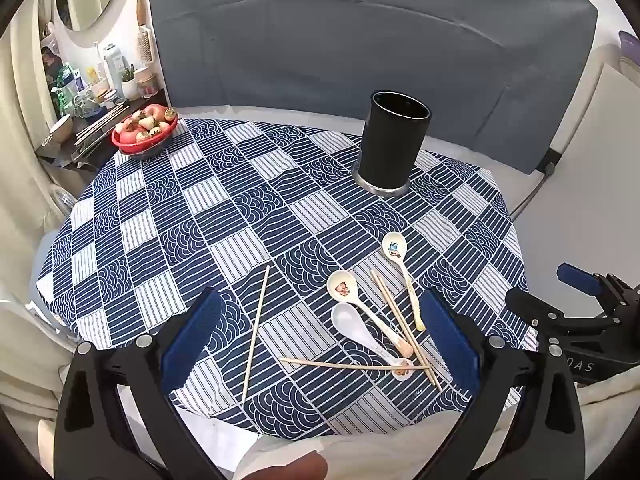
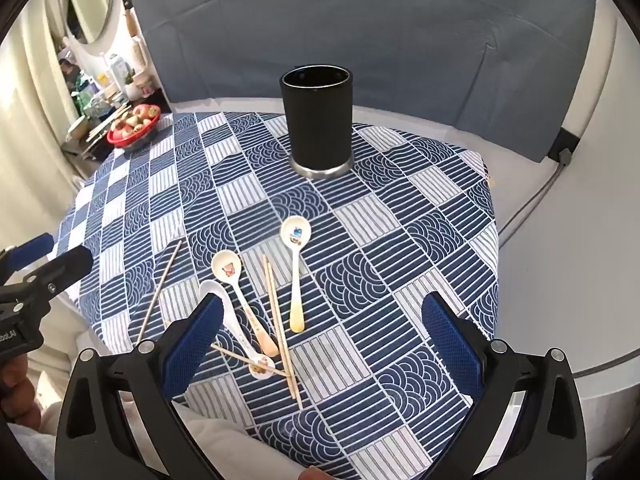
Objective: Organize utensils
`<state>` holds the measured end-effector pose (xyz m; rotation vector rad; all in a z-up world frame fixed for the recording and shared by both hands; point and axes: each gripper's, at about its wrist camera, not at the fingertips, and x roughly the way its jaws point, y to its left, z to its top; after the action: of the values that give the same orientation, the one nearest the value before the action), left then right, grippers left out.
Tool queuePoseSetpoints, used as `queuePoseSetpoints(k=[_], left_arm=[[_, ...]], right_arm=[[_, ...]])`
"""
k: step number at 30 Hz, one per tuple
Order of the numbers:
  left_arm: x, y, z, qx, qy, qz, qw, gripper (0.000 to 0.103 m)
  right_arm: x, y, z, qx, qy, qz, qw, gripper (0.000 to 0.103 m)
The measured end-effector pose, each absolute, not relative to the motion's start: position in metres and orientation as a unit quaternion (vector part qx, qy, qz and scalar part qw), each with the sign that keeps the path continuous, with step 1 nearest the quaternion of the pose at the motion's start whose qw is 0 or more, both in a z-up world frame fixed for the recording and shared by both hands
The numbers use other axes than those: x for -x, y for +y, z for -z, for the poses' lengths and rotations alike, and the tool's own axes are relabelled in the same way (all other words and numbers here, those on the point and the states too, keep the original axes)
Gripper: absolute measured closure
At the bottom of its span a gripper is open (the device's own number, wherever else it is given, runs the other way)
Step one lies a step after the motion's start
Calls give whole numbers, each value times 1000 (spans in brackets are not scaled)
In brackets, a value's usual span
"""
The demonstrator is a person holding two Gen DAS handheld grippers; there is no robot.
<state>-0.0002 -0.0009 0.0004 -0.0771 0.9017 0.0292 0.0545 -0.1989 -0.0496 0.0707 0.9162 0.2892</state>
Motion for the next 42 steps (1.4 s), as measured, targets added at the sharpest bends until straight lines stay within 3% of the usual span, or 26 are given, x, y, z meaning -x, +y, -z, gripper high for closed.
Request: queuePoseSetpoints(k=[42], left_arm=[[-2, -2, 3, 37, 447, -14, 894, 6]], right_arm=[[-57, -189, 50, -30, 442, -146, 885, 8]])
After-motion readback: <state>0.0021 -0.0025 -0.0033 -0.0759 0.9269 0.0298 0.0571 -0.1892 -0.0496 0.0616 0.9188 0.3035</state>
